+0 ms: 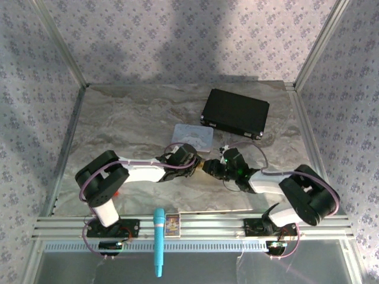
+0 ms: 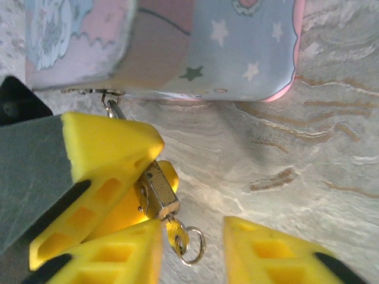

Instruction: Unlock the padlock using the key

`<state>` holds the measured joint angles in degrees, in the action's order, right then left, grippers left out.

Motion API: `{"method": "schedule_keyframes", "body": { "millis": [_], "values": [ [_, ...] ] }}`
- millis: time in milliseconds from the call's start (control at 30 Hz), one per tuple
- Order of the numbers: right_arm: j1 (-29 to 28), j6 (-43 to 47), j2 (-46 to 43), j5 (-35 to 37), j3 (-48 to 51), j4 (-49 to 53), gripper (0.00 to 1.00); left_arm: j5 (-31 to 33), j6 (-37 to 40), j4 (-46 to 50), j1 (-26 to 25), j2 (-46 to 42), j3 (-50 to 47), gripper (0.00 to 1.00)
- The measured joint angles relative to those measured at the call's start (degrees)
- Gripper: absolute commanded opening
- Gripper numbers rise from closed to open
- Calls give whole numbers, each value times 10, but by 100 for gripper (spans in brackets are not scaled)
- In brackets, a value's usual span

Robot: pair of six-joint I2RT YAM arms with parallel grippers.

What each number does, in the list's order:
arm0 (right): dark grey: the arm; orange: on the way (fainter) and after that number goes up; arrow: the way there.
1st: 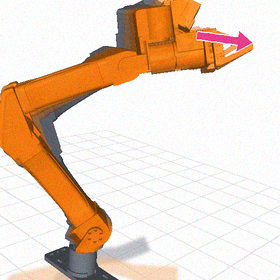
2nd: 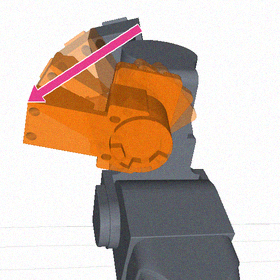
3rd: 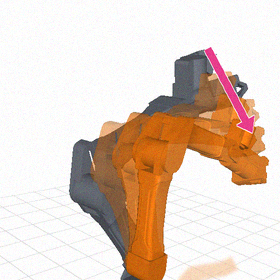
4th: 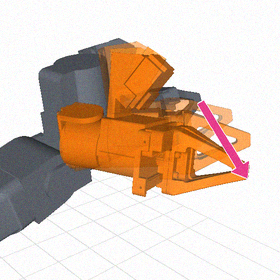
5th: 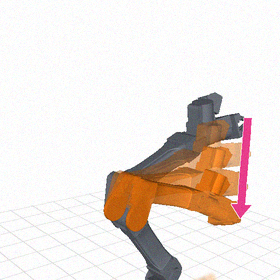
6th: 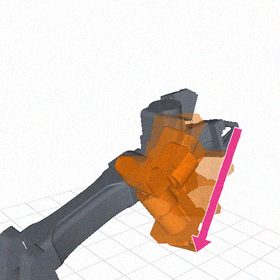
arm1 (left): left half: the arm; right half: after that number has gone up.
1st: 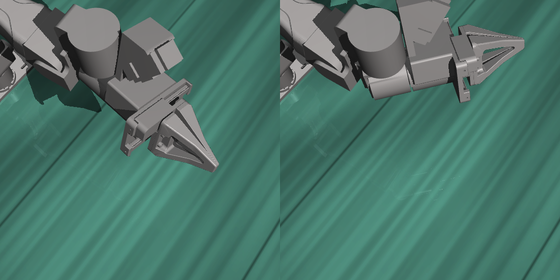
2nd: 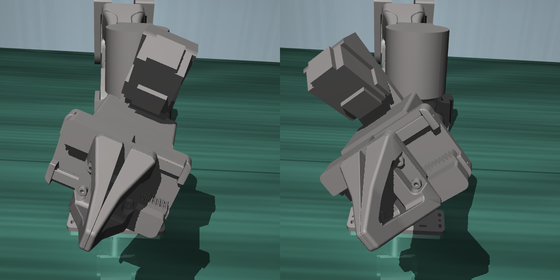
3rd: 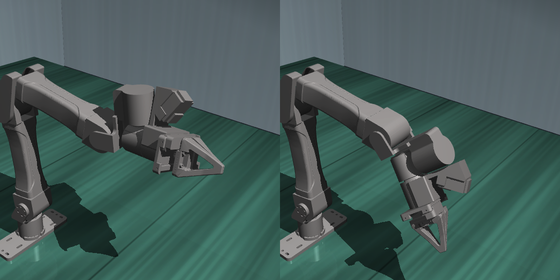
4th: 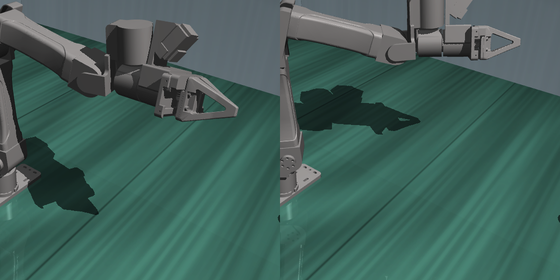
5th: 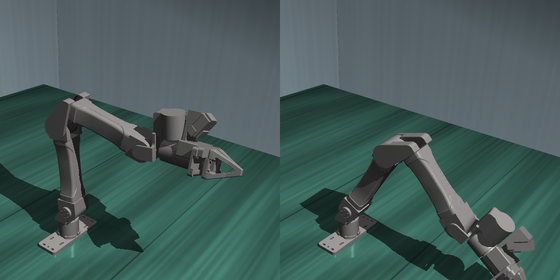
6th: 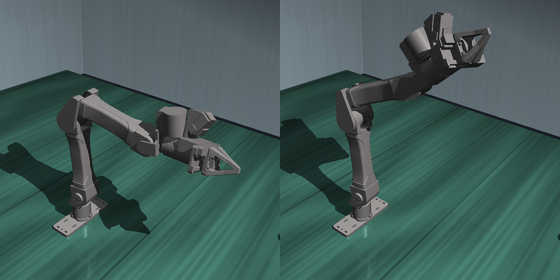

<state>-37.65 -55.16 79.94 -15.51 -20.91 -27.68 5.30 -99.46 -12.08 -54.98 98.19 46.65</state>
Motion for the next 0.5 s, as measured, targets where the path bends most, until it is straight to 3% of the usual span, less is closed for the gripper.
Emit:
{"method": "schedule_keyframes", "body": {
  "millis": [233,267,400,500],
  "values": [
    [-9,177,-120,76,-29,163,59,-8,4,3,0,-8,-8,10],
    [-13,204,-139,94,-31,177,97,-9,4,3,0,-10,-11,10],
    [-47,320,-170,166,-36,221,99,-10,9,6,0,-15,-16,10],
    [-80,398,-167,218,-49,252,95,-13,18,15,2,-18,-16,10]
  ]
}}
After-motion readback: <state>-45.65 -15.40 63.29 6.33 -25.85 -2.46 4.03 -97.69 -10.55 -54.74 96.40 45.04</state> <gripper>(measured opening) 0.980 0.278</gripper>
